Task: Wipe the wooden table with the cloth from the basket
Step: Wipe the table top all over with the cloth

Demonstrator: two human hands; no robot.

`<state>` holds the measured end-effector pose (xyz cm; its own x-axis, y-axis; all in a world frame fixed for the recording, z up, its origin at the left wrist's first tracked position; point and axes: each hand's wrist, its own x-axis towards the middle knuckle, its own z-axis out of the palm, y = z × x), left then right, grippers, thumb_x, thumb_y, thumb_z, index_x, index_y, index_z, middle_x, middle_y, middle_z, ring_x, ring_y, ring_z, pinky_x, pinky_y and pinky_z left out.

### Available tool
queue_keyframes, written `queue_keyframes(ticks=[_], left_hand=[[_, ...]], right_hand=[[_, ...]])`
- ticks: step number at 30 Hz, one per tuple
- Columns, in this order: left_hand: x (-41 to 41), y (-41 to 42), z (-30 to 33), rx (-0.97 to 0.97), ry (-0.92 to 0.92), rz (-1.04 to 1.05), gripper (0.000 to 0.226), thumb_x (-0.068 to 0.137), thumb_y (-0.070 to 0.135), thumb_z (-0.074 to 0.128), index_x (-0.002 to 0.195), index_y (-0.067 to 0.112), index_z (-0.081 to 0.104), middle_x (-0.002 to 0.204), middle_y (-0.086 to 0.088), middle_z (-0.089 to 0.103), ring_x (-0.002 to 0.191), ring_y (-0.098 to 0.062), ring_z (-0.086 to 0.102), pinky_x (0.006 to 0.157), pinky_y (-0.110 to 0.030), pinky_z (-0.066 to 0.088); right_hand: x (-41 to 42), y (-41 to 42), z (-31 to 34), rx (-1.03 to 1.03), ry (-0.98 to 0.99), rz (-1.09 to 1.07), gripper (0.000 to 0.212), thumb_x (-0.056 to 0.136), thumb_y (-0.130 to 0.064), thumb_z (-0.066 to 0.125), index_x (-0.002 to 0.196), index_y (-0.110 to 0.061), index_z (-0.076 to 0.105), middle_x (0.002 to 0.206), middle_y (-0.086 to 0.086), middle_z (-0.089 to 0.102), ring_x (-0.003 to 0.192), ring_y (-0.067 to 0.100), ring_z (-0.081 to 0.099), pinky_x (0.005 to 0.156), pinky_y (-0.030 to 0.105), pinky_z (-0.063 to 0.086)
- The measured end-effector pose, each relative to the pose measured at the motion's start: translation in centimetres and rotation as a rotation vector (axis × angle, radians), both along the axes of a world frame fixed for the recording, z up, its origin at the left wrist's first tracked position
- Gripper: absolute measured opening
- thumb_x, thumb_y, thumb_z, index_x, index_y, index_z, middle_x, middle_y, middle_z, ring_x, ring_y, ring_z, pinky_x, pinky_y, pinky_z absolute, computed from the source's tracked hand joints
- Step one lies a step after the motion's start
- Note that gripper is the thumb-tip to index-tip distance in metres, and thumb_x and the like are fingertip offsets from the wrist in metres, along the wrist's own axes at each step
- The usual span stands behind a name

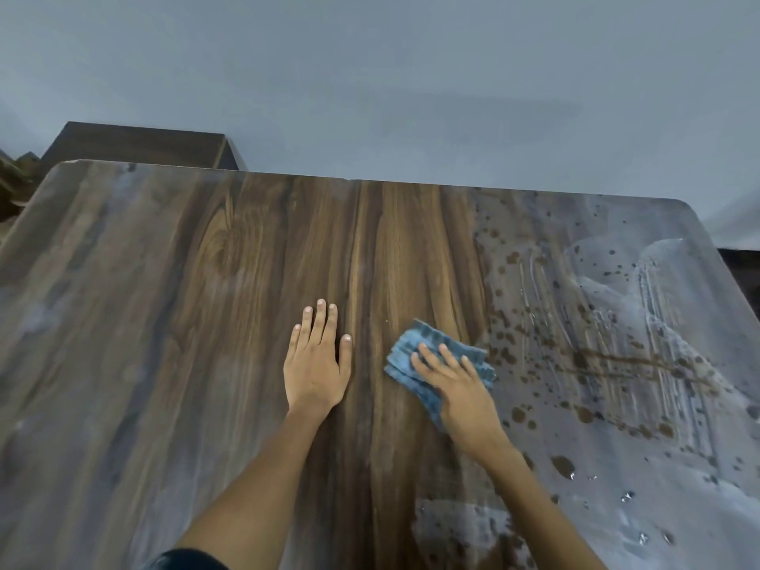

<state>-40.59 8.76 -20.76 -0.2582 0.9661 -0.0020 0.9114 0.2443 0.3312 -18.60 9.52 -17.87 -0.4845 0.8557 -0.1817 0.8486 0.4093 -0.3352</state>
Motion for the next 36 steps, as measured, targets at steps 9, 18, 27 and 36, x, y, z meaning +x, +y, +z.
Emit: queue_keyframes(ticks=[9, 18, 27, 36], left_hand=[[0.9, -2.5, 0.3, -0.011, -0.033, 0.016, 0.053, 0.099, 0.037, 0.019, 0.146, 0.015, 0.013, 0.155, 0.002, 0.01, 0.142, -0.011, 0.0, 0.116, -0.03, 0.002], [1.1, -4.4, 0.2, -0.01, -0.022, -0.019, 0.068, 0.089, 0.048, 0.003, 0.146, 0.013, 0.015, 0.154, 0.001, 0.013, 0.14, -0.01, 0.001, 0.115, -0.03, 0.004], [1.8, -7.4, 0.2, -0.022, -0.029, -0.015, 0.066, 0.089, 0.047, 0.002, 0.146, 0.014, 0.014, 0.154, 0.002, 0.011, 0.14, -0.009, -0.002, 0.115, -0.03, 0.003], [1.9, -10.1, 0.2, -0.031, -0.045, -0.053, 0.062, 0.089, 0.047, 0.002, 0.143, 0.016, 0.006, 0.151, 0.005, 0.005, 0.14, -0.01, -0.002, 0.114, -0.028, 0.0]], right_hand=[[-3.8, 5.3, 1.2, 0.042, 0.068, -0.292, 0.055, 0.095, 0.0, 0.036, 0.146, -0.02, 0.028, 0.156, -0.002, 0.02, 0.145, 0.024, 0.007, 0.116, 0.041, 0.0], [1.9, -4.3, 0.3, -0.164, -0.083, 0.13, 0.078, 0.09, -0.006, 0.048, 0.147, -0.028, 0.0, 0.147, -0.015, -0.014, 0.134, 0.005, -0.019, 0.106, 0.023, -0.017], [-1.2, 0.8, 1.1, 0.015, 0.101, -0.336, 0.05, 0.099, -0.001, 0.029, 0.145, -0.019, 0.029, 0.155, -0.002, 0.021, 0.145, 0.023, 0.006, 0.116, 0.036, -0.002], [-0.8, -8.0, 0.7, -0.143, -0.057, 0.097, 0.069, 0.091, 0.0, 0.044, 0.148, -0.024, 0.016, 0.155, -0.011, 0.002, 0.144, 0.014, -0.006, 0.106, 0.025, -0.016]])
